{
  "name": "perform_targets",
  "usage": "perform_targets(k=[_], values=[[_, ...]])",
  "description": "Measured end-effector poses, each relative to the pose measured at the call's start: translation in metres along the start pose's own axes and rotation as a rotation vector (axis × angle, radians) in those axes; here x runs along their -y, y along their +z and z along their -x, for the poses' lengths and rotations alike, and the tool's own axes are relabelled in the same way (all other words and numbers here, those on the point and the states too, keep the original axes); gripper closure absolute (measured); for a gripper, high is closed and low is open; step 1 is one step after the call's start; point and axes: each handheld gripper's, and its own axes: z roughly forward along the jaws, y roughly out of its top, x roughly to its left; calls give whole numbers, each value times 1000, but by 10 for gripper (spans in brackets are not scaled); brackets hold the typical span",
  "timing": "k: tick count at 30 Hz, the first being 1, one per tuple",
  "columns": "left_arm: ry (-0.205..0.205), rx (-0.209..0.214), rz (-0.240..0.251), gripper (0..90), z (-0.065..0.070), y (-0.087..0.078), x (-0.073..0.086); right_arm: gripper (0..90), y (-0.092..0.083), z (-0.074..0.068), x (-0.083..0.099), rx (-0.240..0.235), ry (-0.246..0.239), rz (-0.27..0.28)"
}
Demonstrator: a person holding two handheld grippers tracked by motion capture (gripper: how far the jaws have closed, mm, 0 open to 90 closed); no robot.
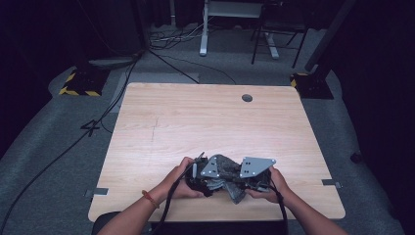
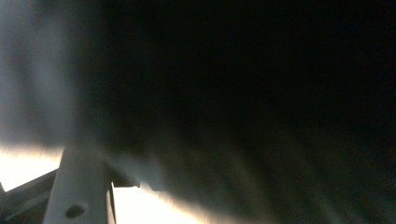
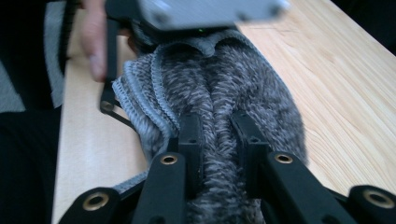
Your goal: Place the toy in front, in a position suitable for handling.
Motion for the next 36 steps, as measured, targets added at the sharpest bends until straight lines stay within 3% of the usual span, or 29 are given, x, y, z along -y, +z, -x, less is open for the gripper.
perform_targets(k=[5, 8, 10, 11, 13, 14, 24, 29, 35, 36], values=[[-10, -10, 36, 339, 0, -8, 0, 766, -14, 21, 22, 43, 94, -18], [-8, -7, 61, 339, 0, -12, -2, 767, -15, 29, 35, 9, 148, -35], [-18, -1, 77, 339, -1, -13, -2, 766, -12, 34, 41, -54, 199, -21], [-23, 11, 94, 339, -1, -14, -1, 766, -12, 34, 41, -54, 199, -21], [-18, 8, 89, 339, -1, -13, -2, 765, -10, 34, 41, -98, 204, 9], [9, -7, 66, 338, 2, -9, -4, 765, -9, 31, 38, -115, 189, 19], [48, -14, -1, 331, 7, 6, -9, 766, -12, 16, 21, -130, 120, 93], [38, -29, -2, 332, 5, 4, -8, 767, -7, 15, 18, -117, 115, 85], [31, -42, 52, 334, 4, -9, -8, 768, -8, 22, 28, -44, 123, 6], [29, -41, 54, 334, 4, -10, -8, 768, -8, 24, 34, -51, 130, -13]])
